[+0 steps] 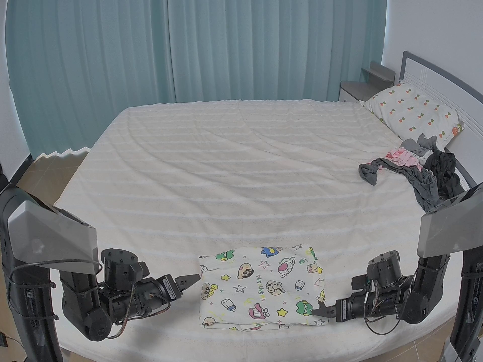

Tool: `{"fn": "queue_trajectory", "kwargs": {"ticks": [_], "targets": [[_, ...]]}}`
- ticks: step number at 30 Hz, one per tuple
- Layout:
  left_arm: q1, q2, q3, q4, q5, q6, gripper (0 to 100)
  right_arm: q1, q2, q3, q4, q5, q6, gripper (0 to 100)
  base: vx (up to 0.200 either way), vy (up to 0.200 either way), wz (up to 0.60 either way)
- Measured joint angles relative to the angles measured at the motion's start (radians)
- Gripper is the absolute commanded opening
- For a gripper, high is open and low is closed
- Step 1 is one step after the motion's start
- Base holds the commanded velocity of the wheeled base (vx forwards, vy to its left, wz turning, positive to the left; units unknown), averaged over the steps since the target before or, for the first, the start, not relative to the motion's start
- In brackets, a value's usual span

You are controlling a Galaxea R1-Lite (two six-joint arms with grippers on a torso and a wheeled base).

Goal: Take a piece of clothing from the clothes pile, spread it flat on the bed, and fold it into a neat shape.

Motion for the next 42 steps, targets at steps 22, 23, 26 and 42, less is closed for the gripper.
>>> {"fn": "queue_trajectory", "kwargs": {"ticks": [22, 23, 26, 42], "targets": [[-0.083, 0.154, -0.483, 0.453, 0.112, 0.150, 100, 0.015, 0.147, -0.385, 0.230, -0.089, 0.026, 100, 0.000, 0.000, 0.00], [-0.088, 0.154, -0.486, 0.453, 0.112, 0.150, 100, 0.019, 0.149, -0.389, 0.230, -0.089, 0.031, 100, 0.000, 0.000, 0.00], [-0.104, 0.157, -0.496, 0.455, 0.113, 0.151, 100, 0.032, 0.157, -0.411, 0.231, -0.084, 0.074, 100, 0.000, 0.000, 0.00], [-0.147, 0.162, -0.533, 0.503, 0.114, 0.151, 0, 0.084, 0.156, -0.447, 0.290, -0.070, 0.106, 0, 0.000, 0.000, 0.00]]}}
